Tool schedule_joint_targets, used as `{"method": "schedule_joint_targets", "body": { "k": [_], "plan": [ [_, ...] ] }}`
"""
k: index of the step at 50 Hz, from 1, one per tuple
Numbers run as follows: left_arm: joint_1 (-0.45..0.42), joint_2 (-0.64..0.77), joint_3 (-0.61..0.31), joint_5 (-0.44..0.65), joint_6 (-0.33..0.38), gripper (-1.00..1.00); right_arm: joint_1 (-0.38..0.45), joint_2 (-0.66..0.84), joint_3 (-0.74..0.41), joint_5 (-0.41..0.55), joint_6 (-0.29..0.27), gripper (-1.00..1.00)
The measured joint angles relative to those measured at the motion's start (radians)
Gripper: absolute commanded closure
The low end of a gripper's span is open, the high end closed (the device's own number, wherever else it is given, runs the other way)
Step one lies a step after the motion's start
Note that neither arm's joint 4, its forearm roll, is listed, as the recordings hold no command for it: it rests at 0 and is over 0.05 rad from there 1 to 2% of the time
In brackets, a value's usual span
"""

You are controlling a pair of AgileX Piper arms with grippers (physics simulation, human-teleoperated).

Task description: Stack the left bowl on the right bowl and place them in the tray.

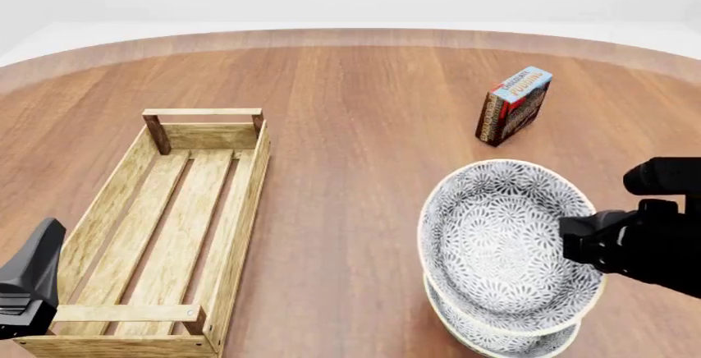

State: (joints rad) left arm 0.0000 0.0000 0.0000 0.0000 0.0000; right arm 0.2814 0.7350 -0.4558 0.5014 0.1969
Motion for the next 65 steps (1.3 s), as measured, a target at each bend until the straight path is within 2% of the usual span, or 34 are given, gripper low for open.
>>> {"method": "schedule_joint_targets", "body": {
  "k": [42, 43, 65],
  "plan": [
    [0.0, 0.0, 0.0, 0.0, 0.0, -1.0, -0.03, 0.058, 0.147, -0.161, 0.015, 1.0],
    [0.0, 0.0, 0.0, 0.0, 0.0, -1.0, -0.031, 0.059, 0.147, -0.162, 0.013, -1.0],
    [0.0, 0.0, 0.0, 0.0, 0.0, -1.0, -0.04, 0.075, 0.13, -0.169, -0.003, -1.0]
  ]
}}
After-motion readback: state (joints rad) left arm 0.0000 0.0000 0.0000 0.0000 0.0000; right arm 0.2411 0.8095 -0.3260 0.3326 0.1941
